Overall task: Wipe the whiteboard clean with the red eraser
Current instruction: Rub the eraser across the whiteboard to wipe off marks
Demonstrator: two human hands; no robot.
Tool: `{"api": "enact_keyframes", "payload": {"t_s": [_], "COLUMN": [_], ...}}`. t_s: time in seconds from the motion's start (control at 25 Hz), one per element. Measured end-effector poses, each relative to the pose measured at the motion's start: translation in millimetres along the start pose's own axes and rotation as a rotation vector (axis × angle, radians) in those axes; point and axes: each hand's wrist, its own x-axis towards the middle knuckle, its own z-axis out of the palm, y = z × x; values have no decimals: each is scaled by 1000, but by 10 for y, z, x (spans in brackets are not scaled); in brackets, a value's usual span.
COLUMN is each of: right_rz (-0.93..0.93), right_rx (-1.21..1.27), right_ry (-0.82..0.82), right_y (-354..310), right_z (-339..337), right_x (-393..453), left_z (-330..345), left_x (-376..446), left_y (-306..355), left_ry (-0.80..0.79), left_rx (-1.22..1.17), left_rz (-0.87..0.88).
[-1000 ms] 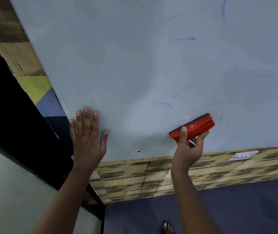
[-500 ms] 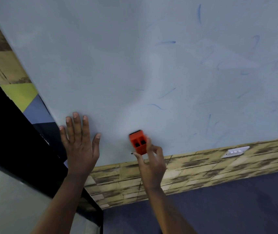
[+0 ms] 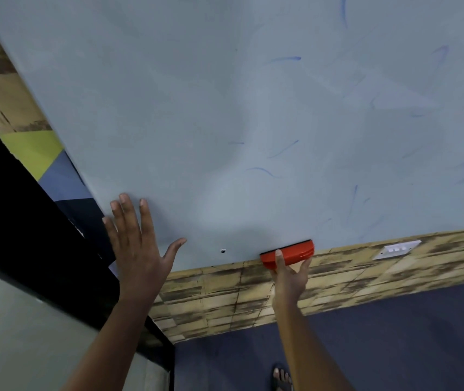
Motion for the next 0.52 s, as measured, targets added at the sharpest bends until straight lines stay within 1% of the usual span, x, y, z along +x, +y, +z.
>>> {"api": "enact_keyframes", "payload": {"t_s": [0.08,0.16,0.24,0.32,0.4,0.44,0.52], "right_rz": [12,36,-1,-92,-198,-270,-476], "right_rx": [-16,29,26,-55,-66,-49,-34], "right_ry": [-63,-136,-136,-66,26,55,76], "right_y": [138,240,247,26,-308,-495,-845], "right_z": [199,416,496,420,321,290,304], "right_x": [-257,-571,-673,-640,-545,-519,-534], "left_z": [39,63,59,50,44,45,45], "left_x": [2,-4,-3,-7,-12,-15,-24], "left_y": [31,62,58,37,24,26,32], "left_ry": [-5,-6,-2,2,4,3,4], "left_rx": [12,14,15,14,17,21,22], "left_rz": [-26,-52,-55,-43,-43,-44,-46]}}
